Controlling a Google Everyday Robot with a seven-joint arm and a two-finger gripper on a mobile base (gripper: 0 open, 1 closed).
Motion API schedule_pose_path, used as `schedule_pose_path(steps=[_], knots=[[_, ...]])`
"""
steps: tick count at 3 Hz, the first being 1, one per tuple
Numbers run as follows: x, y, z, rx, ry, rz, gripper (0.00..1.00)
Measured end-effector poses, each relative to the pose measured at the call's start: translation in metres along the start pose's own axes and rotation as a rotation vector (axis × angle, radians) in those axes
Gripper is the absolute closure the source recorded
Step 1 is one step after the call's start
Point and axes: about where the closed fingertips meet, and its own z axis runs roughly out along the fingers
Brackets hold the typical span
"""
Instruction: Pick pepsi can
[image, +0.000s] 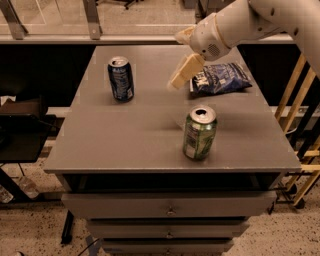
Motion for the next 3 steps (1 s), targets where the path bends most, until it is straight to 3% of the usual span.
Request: schedule_pose_path(steps=[1, 3], knots=[[-0.012, 0.011, 0.024, -0.02, -0.039, -0.024, 0.0], [-0.038, 0.015, 0.071, 0.05, -0.118, -0.01, 0.0]])
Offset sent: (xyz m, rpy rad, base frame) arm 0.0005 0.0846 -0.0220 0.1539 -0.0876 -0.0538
